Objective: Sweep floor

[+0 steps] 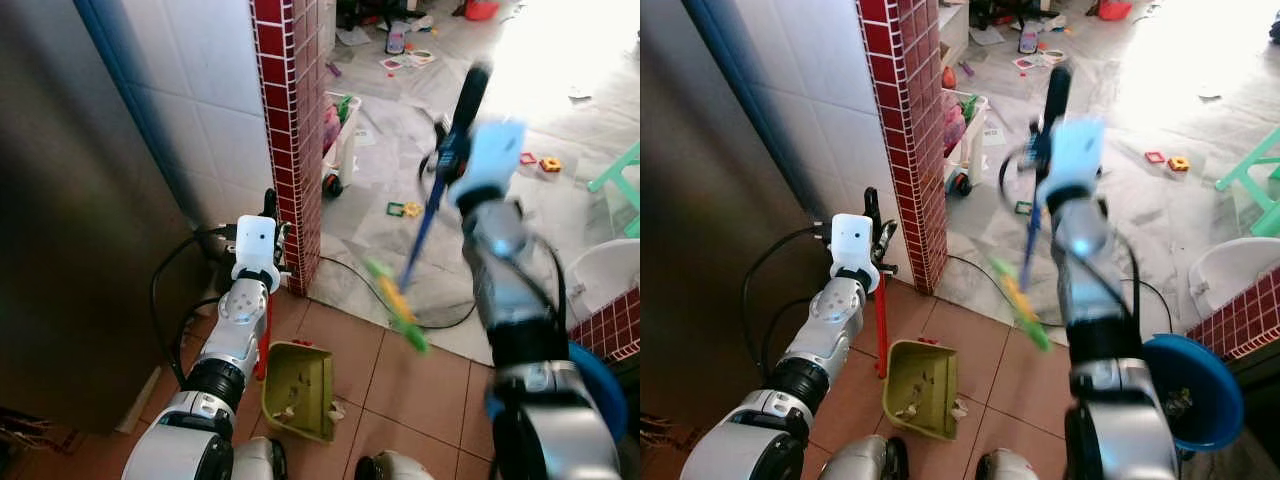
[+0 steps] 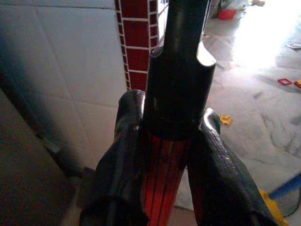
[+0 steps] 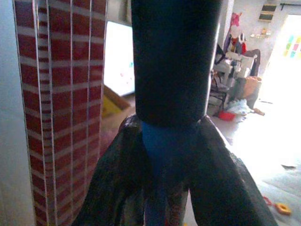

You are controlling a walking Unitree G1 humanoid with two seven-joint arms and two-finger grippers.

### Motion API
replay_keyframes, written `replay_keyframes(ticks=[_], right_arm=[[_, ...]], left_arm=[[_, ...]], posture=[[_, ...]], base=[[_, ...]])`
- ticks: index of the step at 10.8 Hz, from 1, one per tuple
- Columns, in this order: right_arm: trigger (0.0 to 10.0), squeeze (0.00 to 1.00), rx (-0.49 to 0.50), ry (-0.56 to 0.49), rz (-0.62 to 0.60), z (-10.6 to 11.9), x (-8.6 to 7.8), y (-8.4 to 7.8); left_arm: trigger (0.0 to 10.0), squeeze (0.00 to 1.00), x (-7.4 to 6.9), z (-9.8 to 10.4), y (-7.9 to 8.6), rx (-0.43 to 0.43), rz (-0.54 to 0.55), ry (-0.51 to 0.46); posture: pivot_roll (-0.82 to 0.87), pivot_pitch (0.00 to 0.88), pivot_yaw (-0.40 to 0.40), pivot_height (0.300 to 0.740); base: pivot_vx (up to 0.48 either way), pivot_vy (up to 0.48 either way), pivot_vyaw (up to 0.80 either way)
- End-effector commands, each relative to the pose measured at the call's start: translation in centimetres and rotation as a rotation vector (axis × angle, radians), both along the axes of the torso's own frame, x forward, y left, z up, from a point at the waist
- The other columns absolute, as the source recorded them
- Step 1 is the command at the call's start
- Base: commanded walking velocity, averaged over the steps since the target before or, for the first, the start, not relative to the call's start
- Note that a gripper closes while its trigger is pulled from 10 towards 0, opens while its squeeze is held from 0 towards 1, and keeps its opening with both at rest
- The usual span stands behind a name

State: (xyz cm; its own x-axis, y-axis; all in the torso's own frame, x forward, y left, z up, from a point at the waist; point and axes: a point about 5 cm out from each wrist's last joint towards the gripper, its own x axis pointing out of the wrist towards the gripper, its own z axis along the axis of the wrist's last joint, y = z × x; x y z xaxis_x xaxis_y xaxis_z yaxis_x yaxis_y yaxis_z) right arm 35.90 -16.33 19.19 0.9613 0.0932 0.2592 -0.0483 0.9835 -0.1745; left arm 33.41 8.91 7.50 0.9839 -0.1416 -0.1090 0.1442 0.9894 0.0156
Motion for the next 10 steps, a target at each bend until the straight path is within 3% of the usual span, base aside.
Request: replay_keyframes(ticks=[1,3,5,6,8,9,10], right_arm=[[10.0,0.0,-0.009,0.098,-0.05,-1.9,0.0,0.3],[10.0,0.0,0.11,0.3,-0.103,-5.7,-0.6,0.7],[10.0,0.0,0.296,0.378,-0.107,-6.4,-0.5,1.8],[10.0,0.0,0.429,0.386,-0.086,-5.7,-0.1,2.8],[10.0,0.0,0.66,0.33,-0.034,-3.5,0.5,3.2],[10.0,0.0,0.711,0.281,-0.009,-2.1,0.8,2.9],[10.0,0.0,0.666,0.202,0.034,-0.2,1.1,2.4]], left_arm=[[10.0,0.0,-2.0,-3.8,-0.9,-0.034,-0.035,0.207],[10.0,0.0,-2.2,-4.0,-1.3,-0.112,-0.047,0.239],[10.0,0.0,-2.3,-4.4,-1.6,-0.19,-0.028,0.286],[10.0,0.0,-2.3,-4.3,-1.7,-0.189,-0.031,0.288],[10.0,0.0,-2.2,-4.3,-1.8,-0.191,-0.04,0.291],[10.0,0.0,-2.2,-4.2,-1.9,-0.202,-0.042,0.287],[10.0,0.0,-2.0,-3.9,-1.9,-0.204,-0.048,0.262]], posture=[[-0.08,0.06,0.016,0.74],[-0.08,0.059,0.016,0.74],[-0.09,0.061,0.018,0.74],[-0.09,0.06,0.021,0.74],[-0.09,0.059,0.021,0.74],[-0.09,0.06,0.02,0.74],[-0.1,0.059,0.02,0.74]], base=[[0.0,0.0,0.0],[0.0,0.0,0.0],[0.0,0.0,0.0],[0.0,0.0,0.0],[0.0,0.0,0.0],[0.0,0.0,0.0],[0.0,0.0,0.0]])
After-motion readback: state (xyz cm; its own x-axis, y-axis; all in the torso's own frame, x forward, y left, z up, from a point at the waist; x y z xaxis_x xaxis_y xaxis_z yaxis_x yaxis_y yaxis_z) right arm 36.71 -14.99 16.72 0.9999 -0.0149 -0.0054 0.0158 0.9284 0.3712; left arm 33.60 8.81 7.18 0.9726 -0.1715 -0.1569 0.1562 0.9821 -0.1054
